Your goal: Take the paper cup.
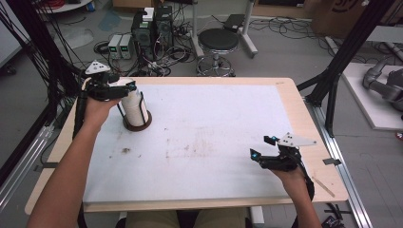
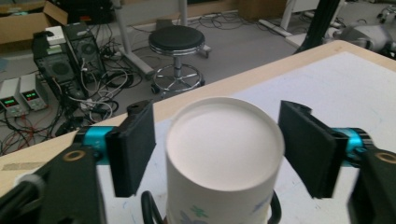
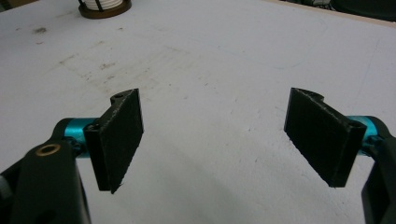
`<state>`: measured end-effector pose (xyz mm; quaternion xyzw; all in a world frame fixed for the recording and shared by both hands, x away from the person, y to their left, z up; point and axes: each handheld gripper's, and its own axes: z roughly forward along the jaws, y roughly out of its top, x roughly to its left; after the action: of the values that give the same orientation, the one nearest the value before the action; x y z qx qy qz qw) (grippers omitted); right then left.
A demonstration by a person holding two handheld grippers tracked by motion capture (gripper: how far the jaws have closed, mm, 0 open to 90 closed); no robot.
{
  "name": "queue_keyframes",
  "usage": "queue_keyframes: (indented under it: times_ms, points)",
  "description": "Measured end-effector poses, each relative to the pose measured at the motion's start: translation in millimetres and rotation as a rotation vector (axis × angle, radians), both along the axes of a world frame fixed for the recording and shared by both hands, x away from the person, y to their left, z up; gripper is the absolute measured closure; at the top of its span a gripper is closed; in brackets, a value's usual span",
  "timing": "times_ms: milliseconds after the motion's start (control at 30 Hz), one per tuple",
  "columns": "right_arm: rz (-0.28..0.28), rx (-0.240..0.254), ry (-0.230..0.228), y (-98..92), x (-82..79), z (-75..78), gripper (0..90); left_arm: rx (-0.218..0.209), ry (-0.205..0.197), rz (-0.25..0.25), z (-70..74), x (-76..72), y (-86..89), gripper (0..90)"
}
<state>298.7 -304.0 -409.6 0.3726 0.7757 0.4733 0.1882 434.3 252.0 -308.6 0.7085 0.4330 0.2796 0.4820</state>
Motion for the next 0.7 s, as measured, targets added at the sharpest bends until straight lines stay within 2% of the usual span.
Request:
queue_keyframes:
  times_ms: [33,100,267,467,600,700]
  points:
    - [0.0,0.0,0.0,0.0,0.0,0.0,20.0,-0.001,0.006,-0.01,-0.5,0.3,0.3,29.6]
    - [0.001,-0.002,-0.001,-0.5,-0.2,-0.1,20.0,-0.01,0.004,-0.02,-0.9,0.2,0.5,35.5]
    - [0.0,-0.001,0.0,-0.2,-0.5,0.0,20.0,0.0,-0.002,-0.037,1.1,-0.7,-0.7,36.3]
    - [0.005,0.0,0.004,1.6,0.1,-0.1,20.0,-0.011,-0.027,-0.037,5.1,-3.1,1.4,36.8]
    - [0.006,0.001,0.0,2.0,0.6,-0.1,20.0,-0.069,-0.092,-0.019,15.7,-10.4,7.6,37.1]
    - [0.007,-0.001,0.003,2.7,0.9,-0.2,20.0,-0.085,-0.123,-0.017,28.7,-16.0,12.8,37.2]
